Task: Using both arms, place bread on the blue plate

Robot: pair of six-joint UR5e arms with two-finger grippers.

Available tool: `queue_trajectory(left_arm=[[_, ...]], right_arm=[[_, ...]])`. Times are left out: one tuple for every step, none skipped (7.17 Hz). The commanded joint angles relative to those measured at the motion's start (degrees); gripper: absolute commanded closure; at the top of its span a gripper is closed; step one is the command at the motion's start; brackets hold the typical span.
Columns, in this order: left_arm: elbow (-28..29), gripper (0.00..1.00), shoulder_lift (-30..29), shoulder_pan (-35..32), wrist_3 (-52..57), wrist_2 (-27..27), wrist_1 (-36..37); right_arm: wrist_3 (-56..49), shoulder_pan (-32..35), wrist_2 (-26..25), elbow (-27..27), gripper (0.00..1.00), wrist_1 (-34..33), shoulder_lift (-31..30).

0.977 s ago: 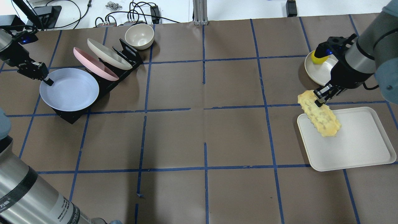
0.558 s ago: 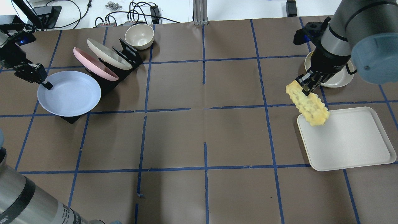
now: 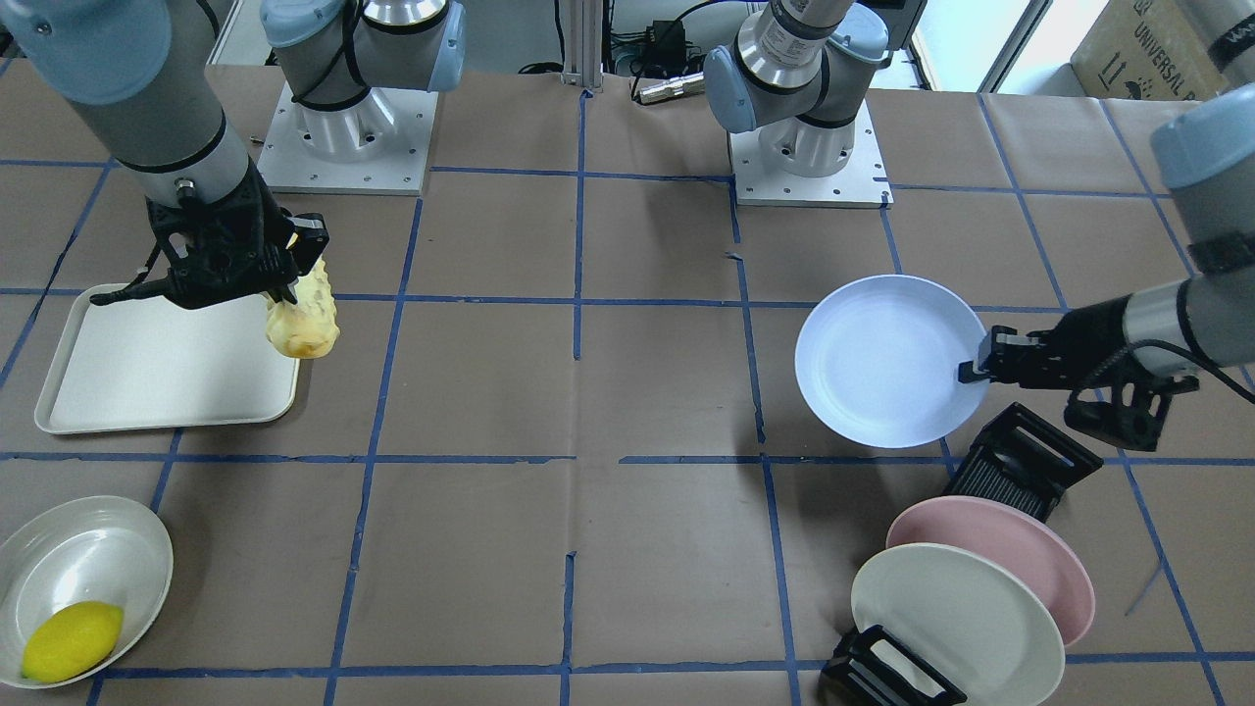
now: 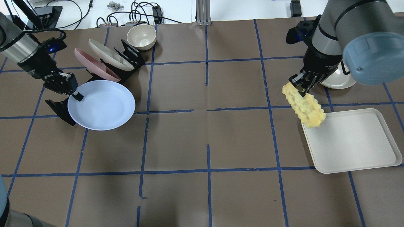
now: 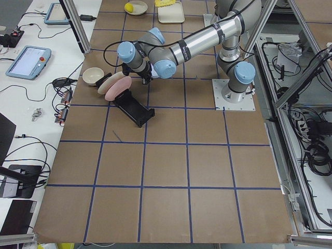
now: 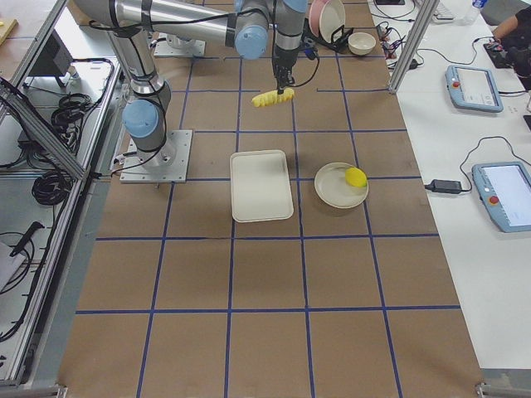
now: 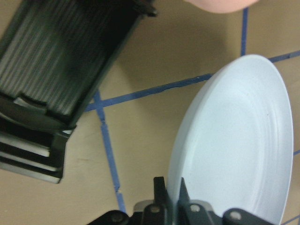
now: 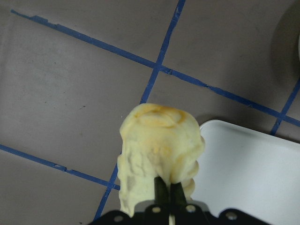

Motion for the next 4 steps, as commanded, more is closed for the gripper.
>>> queue_trajectory(left_arm=[[-3.57,0.91,1.93,-7.79,-8.84,-3.99,4.44],[-3.84,0.91,0.97,-12.71,-15.50,-4.10,8.73],[-4.02,0.91,0.35,-16.06,-19.14,-4.80,12.08],[-3.93,0.91,-1.04,-18.45,-21.52,-6.54,14.64]], right_arm=[[0.08,0.09,0.59,0.30,0.93,0.02,-0.12],[0.08,0.09,0.59,0.30,0.93,-0.06,-0.13],[0.08,0.09,0.76,0.39,0.92,0.02,-0.13],[0.08,0.09,0.85,0.39,0.92,0.02,-0.04]])
